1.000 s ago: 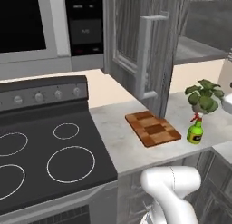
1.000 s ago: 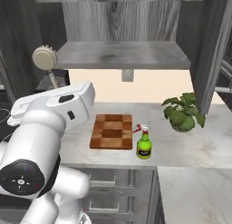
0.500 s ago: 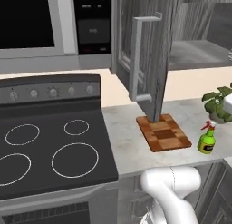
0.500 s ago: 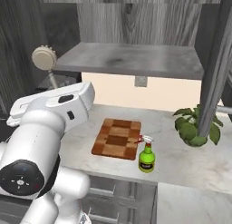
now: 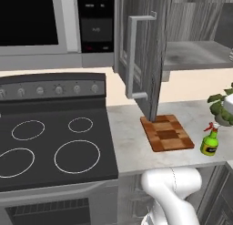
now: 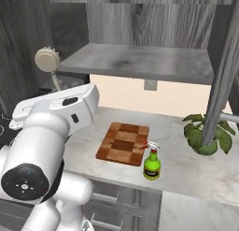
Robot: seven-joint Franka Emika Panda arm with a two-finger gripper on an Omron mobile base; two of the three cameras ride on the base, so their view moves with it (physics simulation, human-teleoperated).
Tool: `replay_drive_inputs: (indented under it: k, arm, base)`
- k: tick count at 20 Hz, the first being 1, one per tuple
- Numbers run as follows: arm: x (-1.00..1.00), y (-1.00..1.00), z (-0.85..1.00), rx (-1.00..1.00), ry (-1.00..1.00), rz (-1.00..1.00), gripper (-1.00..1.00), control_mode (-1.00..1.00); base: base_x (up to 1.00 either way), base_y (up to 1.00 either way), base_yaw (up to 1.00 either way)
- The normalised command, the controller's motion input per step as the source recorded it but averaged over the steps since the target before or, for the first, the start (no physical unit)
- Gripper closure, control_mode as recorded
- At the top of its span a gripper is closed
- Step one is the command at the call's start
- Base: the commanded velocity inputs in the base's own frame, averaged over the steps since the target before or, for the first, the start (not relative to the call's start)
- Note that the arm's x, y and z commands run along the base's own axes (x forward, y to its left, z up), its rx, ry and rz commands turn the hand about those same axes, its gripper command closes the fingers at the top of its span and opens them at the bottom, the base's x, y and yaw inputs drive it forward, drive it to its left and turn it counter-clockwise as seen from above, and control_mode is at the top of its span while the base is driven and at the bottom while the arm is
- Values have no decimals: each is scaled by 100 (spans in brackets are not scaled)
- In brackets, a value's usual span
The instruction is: Grab the spray bottle from the cabinet, then place it next to the cutting board for sanitizing. Then grab the dish brush from the countertop next to the sink and place it next to the cutting board.
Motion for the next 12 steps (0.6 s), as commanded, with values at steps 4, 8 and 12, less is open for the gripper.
replay_drive_inputs:
  k: [4, 8, 12]
  arm:
    - [0, 0, 0, 0, 0, 0, 100, 100]
    - [45, 0, -28, 0, 27, 7, 100, -100]
    - [50, 0, -47, -9, 41, 0, 100, -100]
  base:
    - [33, 0, 13]
    - [12, -2, 3]
    - [0, 0, 0]
